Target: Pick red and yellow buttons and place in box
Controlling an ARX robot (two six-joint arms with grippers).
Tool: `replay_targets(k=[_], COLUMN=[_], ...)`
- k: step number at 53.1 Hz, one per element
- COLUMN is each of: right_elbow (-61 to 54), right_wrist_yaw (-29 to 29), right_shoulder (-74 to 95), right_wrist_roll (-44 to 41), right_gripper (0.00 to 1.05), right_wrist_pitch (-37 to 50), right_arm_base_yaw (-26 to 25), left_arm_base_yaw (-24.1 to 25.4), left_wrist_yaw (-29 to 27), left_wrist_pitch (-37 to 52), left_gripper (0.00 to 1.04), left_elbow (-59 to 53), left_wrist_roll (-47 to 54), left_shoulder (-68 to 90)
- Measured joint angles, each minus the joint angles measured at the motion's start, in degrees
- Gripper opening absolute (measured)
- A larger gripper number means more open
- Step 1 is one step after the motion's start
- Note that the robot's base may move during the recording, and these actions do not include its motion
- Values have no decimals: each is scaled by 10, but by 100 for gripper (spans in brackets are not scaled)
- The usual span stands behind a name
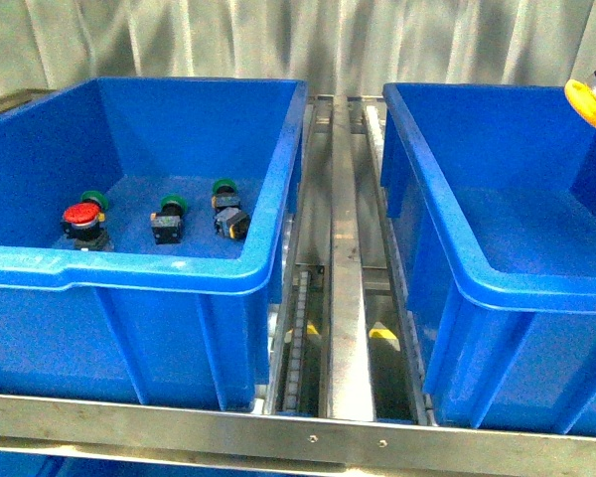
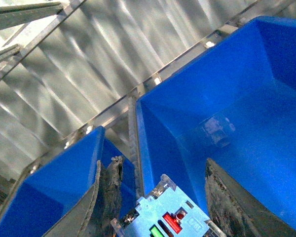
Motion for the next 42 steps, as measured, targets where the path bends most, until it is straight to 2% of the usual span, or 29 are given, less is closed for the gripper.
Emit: replay_targets(k=[7,16,33,42], right_elbow=[-4,-4,-4,-4], right_wrist_yaw=[5,-2,-1,-3], right_shoulder=[0,0,-2,-10], right_wrist_roll=[-5,-16,-16,-15], right_gripper=[41,41,41,41], right_wrist_pitch=[-1,-2,-5,-27], right_arm_base_yaw=[7,12,12,12], left_arm_base_yaw=[0,0,0,0], left_wrist_yaw=[0,0,0,0], left_wrist_pitch=[0,0,0,0], left_gripper=[5,46,98,97], left_elbow=[0,0,0,0], left_wrist_roll=[0,0,0,2], left_shoulder=[0,0,0,0])
